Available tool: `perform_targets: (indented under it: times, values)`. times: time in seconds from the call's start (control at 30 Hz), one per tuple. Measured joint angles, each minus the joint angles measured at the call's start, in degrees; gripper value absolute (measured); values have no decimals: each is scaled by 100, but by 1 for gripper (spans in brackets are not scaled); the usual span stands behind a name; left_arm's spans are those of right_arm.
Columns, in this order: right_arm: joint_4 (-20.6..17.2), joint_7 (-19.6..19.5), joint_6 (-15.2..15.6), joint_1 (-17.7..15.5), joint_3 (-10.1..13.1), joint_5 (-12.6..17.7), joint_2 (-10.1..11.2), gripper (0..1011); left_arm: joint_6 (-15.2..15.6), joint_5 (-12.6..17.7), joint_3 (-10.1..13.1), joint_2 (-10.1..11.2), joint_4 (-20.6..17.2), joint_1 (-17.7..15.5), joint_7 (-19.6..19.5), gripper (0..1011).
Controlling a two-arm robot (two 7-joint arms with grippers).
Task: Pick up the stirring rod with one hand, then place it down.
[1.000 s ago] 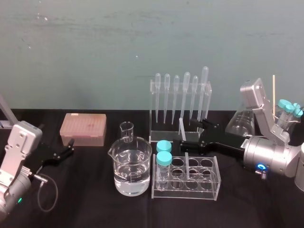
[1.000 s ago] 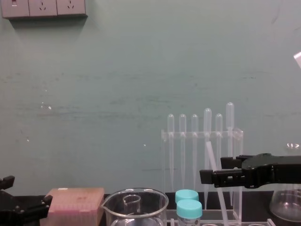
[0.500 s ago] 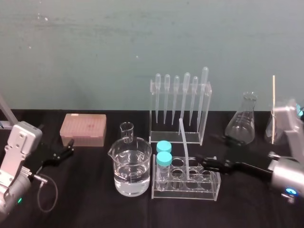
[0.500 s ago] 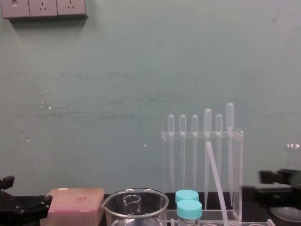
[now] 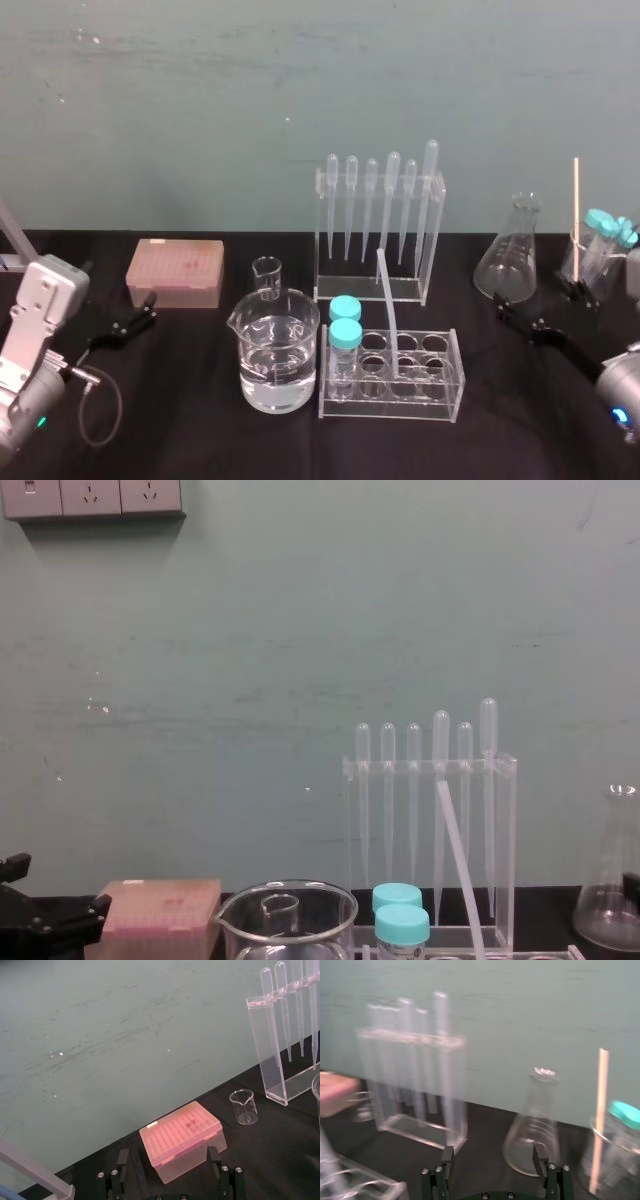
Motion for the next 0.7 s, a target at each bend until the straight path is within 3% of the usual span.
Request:
perform_targets:
  times: [0.2, 0.7]
  values:
    - [789, -229, -292, 245, 25, -111, -504, 1004, -1, 0, 0, 0, 0, 0, 0, 1000]
    - [730, -242, -278, 228, 23, -124, -468, 1004, 0, 0, 0, 0, 0, 0, 0, 1000]
